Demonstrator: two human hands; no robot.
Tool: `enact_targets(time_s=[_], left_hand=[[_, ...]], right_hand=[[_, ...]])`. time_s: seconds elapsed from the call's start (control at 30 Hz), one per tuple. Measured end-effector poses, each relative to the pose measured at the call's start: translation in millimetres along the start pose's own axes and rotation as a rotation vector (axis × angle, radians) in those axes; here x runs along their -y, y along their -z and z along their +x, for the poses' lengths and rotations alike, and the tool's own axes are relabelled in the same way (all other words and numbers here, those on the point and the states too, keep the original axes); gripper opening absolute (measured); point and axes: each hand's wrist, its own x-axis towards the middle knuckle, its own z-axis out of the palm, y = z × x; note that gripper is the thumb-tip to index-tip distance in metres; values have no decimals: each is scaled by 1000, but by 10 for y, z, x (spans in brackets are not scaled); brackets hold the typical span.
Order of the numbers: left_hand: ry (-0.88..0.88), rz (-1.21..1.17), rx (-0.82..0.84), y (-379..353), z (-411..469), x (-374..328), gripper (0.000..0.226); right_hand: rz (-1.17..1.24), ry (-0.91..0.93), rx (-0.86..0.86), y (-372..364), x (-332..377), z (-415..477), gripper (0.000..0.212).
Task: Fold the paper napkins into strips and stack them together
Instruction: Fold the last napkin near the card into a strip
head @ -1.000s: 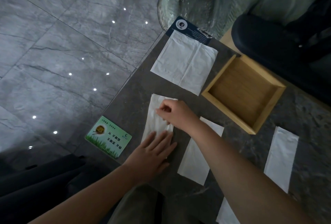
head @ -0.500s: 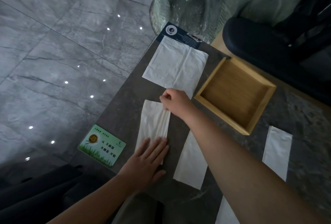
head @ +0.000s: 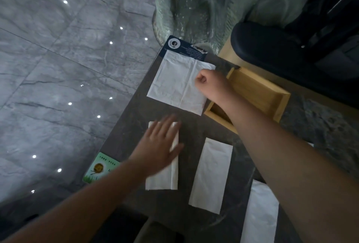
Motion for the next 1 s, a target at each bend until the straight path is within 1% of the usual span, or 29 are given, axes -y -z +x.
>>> enact_targets(time_s=[0.03, 0.07, 0.13, 0.17, 0.27, 0.33, 0.43, 0.47, 0.6, 0.67, 0.8, 0.87, 0.97, 1.0], left_hand=[[20, 16, -27, 116, 180, 131, 72], [38, 42, -34, 220, 357, 255, 73], [68, 111, 11, 352, 699, 489, 73], [75, 144, 31, 392, 837, 584, 72], [47, 163, 46, 444, 1168, 752, 67], [-5, 174, 79, 413, 1290, 813, 65], [-40, 180, 100, 338, 1361, 860, 65], [-43, 180, 92, 313, 1366, 869, 65], [-43, 182, 50, 252, 1320, 890, 66], [-39, 187, 36, 230, 1290, 902, 66], [-29, 170, 6, 175, 1200, 932, 67], [-32, 164, -4, 148, 1158, 944, 68], [-31, 151, -30, 117, 1133, 958, 67], [-28, 146, -31, 111, 1131, 963, 67]], right_hand=[[-16, -17, -7, 51, -31, 53, 20], [-17, -56, 2, 104, -43, 92, 28], [13, -146, 25, 149, -54, 162, 47], [14, -170, 19, 139, -57, 197, 50], [-30, -244, 6, 79, -33, 292, 53], [-61, -287, 49, 22, -28, 343, 52], [-78, -308, 84, -51, -36, 403, 30], [-90, -312, 87, -74, -44, 420, 28], [-149, -344, 81, -132, -74, 461, 35], [-142, -374, 88, -130, -70, 492, 44], [-44, -418, 88, -179, -32, 507, 54], [69, -463, 74, -256, -26, 493, 51], [248, -519, 51, -363, 7, 448, 41], [301, -539, 48, -378, 27, 419, 42]])
